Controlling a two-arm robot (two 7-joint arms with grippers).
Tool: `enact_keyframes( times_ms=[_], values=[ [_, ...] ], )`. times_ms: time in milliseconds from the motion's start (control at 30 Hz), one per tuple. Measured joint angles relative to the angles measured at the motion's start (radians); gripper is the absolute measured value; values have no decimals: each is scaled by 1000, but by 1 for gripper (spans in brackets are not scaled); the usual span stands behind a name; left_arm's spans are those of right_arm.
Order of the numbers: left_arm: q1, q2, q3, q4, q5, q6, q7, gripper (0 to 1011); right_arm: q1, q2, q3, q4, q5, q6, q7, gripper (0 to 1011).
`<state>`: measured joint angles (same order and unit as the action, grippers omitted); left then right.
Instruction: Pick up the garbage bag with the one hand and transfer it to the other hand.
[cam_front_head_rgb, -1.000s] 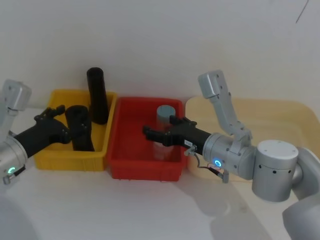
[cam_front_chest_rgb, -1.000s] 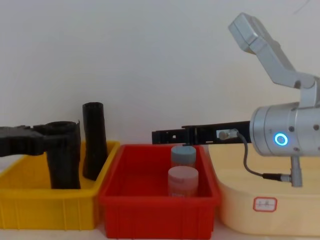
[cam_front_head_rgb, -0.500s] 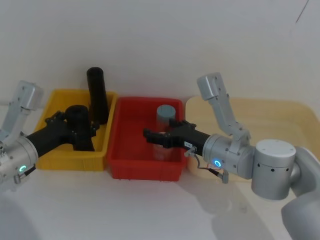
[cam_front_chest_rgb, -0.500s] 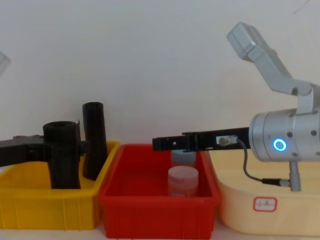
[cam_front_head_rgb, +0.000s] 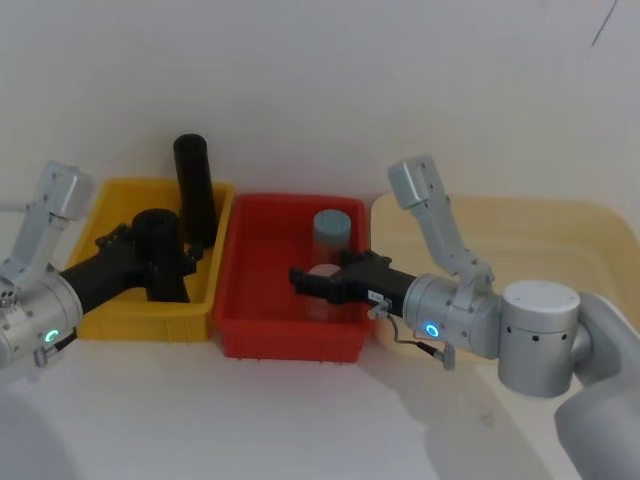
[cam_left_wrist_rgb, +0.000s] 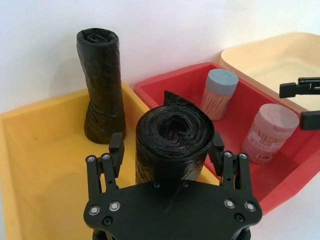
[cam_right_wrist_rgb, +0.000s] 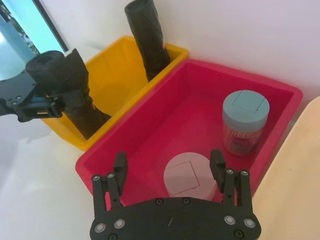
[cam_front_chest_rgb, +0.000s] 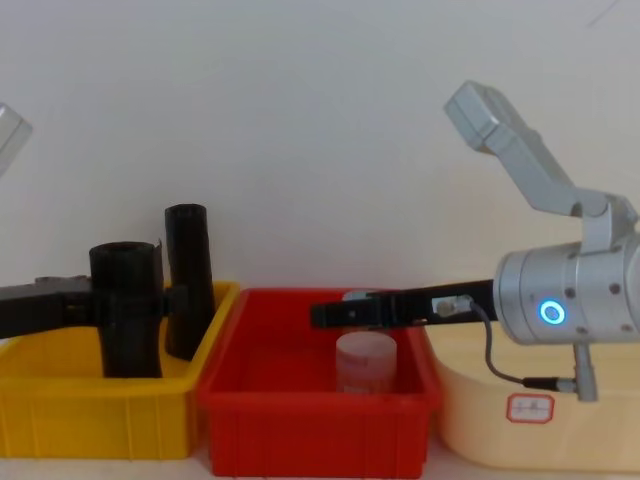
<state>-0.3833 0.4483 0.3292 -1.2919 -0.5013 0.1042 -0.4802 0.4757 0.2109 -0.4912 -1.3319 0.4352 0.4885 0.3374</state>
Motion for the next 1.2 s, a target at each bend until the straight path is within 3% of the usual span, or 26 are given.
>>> enact_keyframes(
  times_ms=[667, 1200],
  values=[
    [-7, -3, 5, 9, 0, 2, 1, 1001, 26, 3, -24, 58, -18, -10, 2, 1000],
    [-8, -4, 6, 11, 0, 2, 1, 1001, 14, 14, -25, 32, -35, -24, 3, 1000]
  ],
)
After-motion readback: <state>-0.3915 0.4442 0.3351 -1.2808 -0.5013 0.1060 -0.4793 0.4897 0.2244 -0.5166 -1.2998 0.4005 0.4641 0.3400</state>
